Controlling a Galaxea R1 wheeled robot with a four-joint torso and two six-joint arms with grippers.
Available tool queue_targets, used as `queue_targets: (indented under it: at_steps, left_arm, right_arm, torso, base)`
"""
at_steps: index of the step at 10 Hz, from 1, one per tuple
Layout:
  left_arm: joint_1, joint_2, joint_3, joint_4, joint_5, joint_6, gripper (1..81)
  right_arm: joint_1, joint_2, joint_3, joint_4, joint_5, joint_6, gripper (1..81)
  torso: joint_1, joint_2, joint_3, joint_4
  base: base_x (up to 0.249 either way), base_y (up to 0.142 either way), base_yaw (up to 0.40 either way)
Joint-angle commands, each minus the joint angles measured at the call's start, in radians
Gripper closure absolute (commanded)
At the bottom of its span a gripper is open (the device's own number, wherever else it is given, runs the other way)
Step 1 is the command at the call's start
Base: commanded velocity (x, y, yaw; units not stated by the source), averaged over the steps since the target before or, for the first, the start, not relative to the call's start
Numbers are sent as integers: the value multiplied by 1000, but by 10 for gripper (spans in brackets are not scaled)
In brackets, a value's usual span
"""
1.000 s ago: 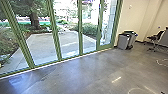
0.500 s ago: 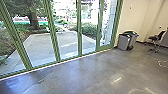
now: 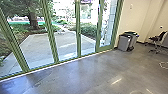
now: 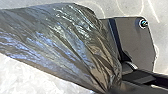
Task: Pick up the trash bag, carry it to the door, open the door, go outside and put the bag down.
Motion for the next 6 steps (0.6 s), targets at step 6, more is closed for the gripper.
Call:
queue_targets:
  at_steps: [6]
  left_arm:
    - [-48, 6, 2, 12, 59, 7, 811]
  right_arm:
    - [38, 0, 2, -6, -66, -4, 10]
  torso:
    - [0, 0, 0, 0]
  base:
    - [183, -76, 0]
